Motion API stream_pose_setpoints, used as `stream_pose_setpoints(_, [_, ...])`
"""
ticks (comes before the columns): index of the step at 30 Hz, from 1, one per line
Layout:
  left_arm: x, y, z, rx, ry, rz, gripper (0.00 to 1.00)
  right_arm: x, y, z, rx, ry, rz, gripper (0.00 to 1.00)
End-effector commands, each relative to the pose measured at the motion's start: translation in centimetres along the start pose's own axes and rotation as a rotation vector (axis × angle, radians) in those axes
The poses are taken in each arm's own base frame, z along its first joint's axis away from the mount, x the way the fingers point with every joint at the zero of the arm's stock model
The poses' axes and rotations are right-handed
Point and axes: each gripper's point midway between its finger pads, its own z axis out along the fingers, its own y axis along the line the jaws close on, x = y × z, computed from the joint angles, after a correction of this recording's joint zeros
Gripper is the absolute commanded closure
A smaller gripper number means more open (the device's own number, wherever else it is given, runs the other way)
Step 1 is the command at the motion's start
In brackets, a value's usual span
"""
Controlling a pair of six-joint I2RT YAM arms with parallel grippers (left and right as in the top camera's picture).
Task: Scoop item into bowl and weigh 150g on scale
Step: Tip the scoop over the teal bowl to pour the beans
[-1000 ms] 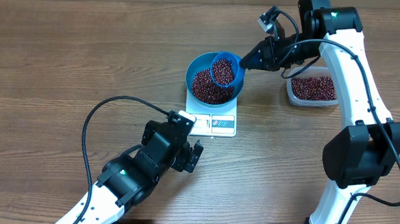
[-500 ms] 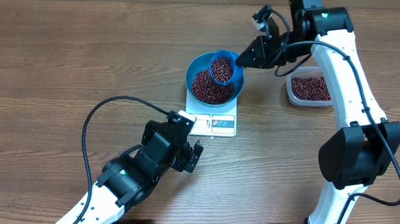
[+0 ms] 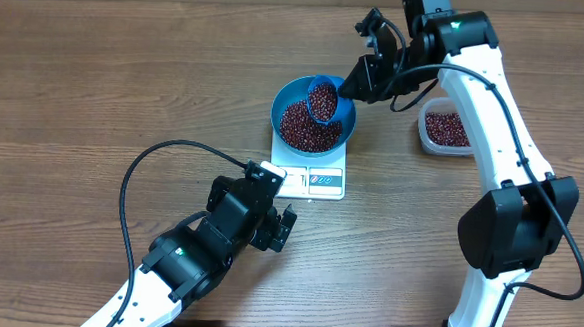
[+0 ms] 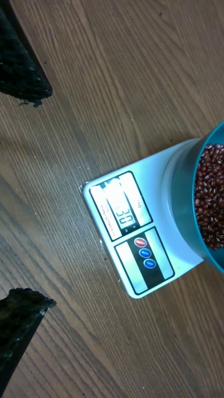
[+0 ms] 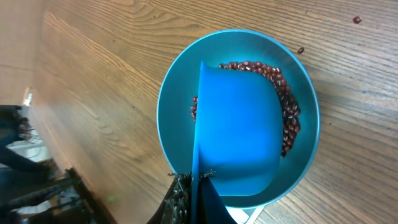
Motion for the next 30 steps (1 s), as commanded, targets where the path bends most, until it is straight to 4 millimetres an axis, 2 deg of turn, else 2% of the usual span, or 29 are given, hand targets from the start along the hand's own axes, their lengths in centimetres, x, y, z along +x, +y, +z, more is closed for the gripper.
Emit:
stream_pose_setpoints(1, [0.4,0.1,0.2,-0.015,0.008,-0.01,0.0,-1.2,1.9,-1.8,0.045,-0.062,-0.07,0.96])
stream_pose_setpoints(7, [0.4,0.1,0.2,-0.015,0.008,-0.01,0.01,-1.2,1.3,-1.4,0.122,-0.055,-0.058,0.96])
stream_pose_setpoints(12, [0.4,0.1,0.2,-0.015,0.008,-0.01,0.0,-1.2,1.3,-1.4,0.121,-0.055,-0.058,0.96])
stream_pose_setpoints(19, [0.4,0.1,0.2,-0.015,0.008,-0.01,0.0,-1.3,1.7,-2.0,0.13,-0.07,-0.068,0.96])
stream_pose_setpoints(30, [0.4,0.1,0.2,-0.015,0.008,-0.01,0.0,-1.3,1.4,-2.8,0.291,-0.086,-0.094,0.96])
